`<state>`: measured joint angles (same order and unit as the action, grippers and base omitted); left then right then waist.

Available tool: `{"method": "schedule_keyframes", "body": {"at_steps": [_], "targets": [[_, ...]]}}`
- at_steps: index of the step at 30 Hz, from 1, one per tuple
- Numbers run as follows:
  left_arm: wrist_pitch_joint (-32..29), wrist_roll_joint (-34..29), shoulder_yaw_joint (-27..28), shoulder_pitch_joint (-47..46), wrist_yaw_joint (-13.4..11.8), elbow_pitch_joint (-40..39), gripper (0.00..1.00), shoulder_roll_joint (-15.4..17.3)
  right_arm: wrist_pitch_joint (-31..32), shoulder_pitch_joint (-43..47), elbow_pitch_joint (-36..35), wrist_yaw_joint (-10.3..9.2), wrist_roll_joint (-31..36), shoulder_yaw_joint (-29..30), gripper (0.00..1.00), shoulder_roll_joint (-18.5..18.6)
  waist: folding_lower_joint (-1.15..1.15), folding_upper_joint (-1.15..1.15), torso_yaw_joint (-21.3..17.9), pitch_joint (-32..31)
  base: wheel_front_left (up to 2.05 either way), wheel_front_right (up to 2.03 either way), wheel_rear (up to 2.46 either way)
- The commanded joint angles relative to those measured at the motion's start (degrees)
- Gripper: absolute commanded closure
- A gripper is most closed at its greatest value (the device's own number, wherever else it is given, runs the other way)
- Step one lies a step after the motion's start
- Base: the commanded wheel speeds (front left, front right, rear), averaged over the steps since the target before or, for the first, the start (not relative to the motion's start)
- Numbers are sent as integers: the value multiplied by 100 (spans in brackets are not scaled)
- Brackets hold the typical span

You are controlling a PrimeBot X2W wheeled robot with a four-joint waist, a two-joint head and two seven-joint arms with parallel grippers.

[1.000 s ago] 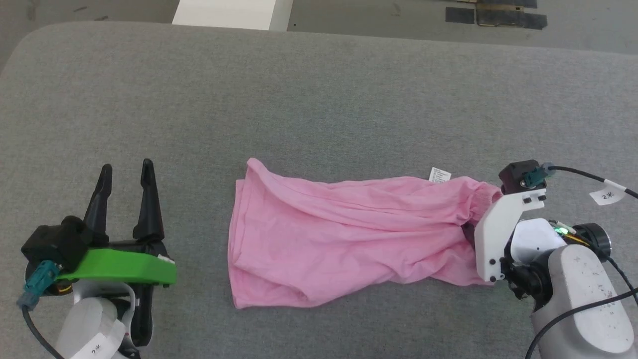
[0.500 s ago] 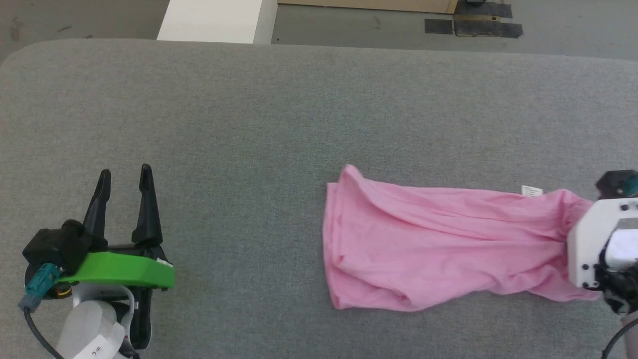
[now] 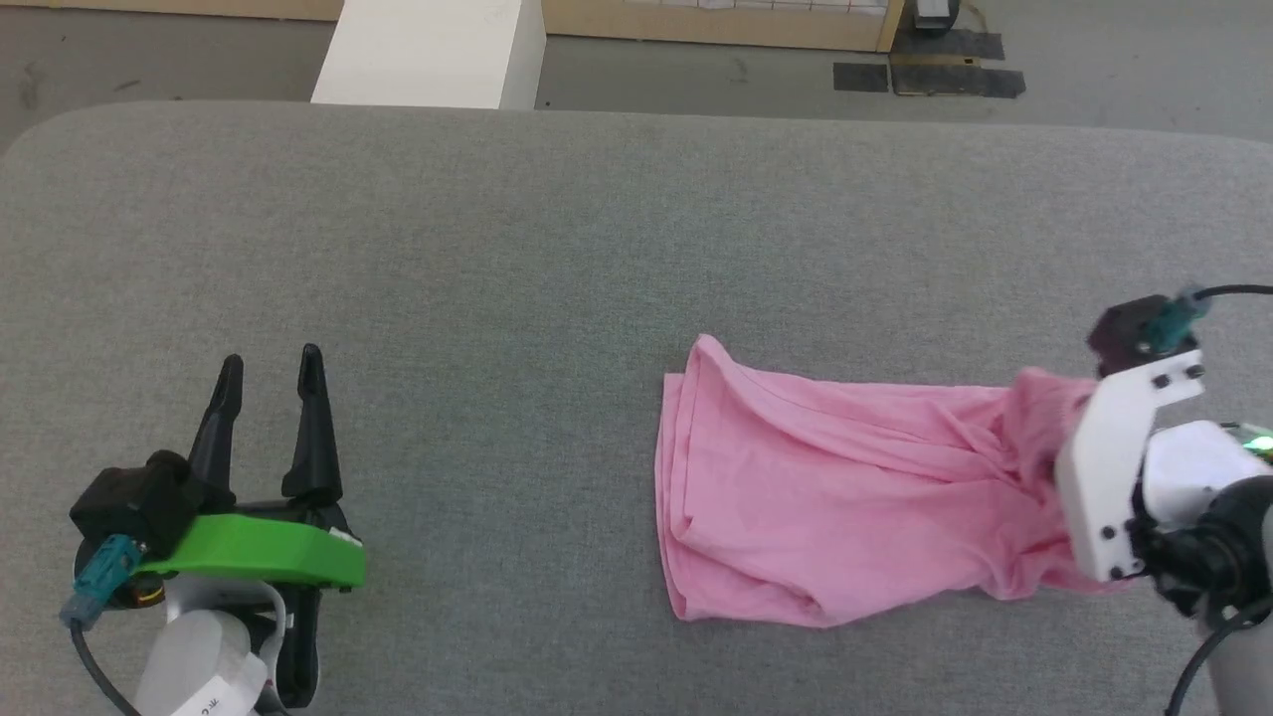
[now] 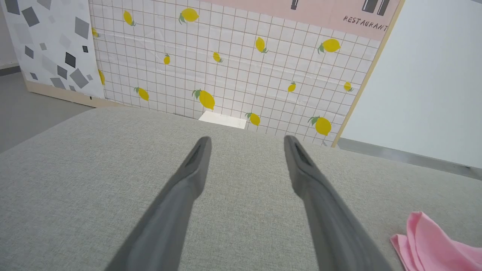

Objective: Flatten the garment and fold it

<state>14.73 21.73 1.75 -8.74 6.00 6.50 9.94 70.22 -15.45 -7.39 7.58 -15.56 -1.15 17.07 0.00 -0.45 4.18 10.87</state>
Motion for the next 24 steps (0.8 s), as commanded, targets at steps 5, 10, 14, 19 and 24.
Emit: {"method": "schedule_keyframes", "body": {"at_steps": [5,10,14,19,24], "targets": [[27,-91,-53,39,60,42,0,-84,242,101,-390,-9,-519,-351,100,-429,0,45,62,-38,0,0,0],[27,-92,-103,63,85,76,0,-122,-6,-123,-182,-9,-617,-781,100,-828,0,45,157,-46,0,0,0],[27,-81,-146,50,102,113,0,-132,-409,-390,224,-9,-537,-1156,100,-1076,0,45,260,-27,0,0,0],[27,-53,-200,34,117,166,0,-151,-945,-711,955,-9,-444,-1551,100,-1316,0,45,388,16,0,0,0],[27,-28,-235,4,128,193,0,-166,-1434,-943,1801,-9,-172,-1759,100,-1398,0,45,477,79,0,0,0]]}}
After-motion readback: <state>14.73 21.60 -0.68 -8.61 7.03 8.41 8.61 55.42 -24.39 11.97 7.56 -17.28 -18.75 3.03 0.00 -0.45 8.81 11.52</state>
